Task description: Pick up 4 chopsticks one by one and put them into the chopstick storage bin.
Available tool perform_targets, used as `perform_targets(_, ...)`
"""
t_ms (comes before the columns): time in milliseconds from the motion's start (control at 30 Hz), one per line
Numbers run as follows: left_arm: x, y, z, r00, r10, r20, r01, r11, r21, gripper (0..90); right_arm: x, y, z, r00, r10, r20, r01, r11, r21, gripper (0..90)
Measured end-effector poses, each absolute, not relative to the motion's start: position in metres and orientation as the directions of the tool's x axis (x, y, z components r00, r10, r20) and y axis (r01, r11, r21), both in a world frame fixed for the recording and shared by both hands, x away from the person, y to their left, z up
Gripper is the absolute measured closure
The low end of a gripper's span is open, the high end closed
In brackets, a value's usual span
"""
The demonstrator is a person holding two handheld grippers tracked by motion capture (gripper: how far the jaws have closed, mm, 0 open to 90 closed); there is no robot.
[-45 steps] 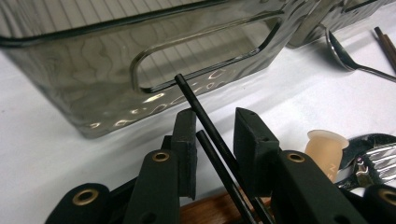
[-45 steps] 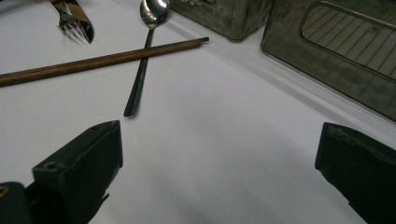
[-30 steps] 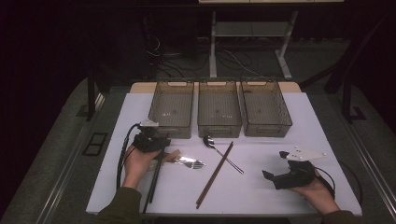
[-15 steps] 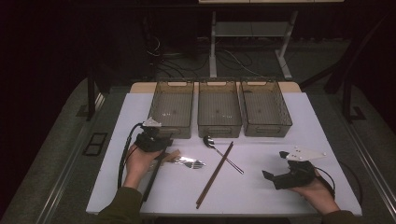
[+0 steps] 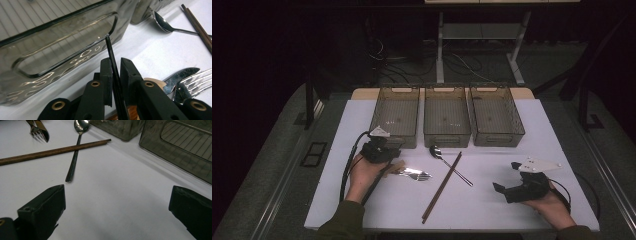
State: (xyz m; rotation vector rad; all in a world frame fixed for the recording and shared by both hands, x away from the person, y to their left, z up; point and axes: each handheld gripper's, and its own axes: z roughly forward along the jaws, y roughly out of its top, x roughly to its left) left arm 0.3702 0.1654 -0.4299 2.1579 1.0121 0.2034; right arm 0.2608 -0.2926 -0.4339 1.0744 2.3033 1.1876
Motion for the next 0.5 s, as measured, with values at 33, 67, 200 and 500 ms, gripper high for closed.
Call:
perform_targets(33, 0.3703, 0.1649, -0.4301, 0.682, 0.714, -0.156, 0.601, -0.426, 0.676, 79.9, 0.2606, -0.2926, -0.4338, -0.657, 0.752, 0.047, 0.475, 0.365, 0.801, 1.0)
perform_targets(67, 0.3702, 0.164, -0.4303, 0.684, 0.712, -0.157, 0.599, -0.426, 0.677, 80.2, 0.2605, -0.2925, -0.4338, -0.657, 0.753, 0.047, 0.476, 0.365, 0.8, 1.0)
perform_targets(200, 0.3704, 0.1615, -0.4306, 0.705, 0.693, -0.151, 0.585, -0.448, 0.675, 81.6, 0.2604, -0.2924, -0.4338, -0.657, 0.752, 0.047, 0.475, 0.365, 0.8, 1.0)
perform_targets(500, 0.3701, 0.1561, -0.4313, 0.737, 0.659, -0.152, 0.565, -0.477, 0.673, 84.7, 0.2606, -0.2927, -0.4337, -0.659, 0.751, 0.045, 0.471, 0.366, 0.803, 1.0)
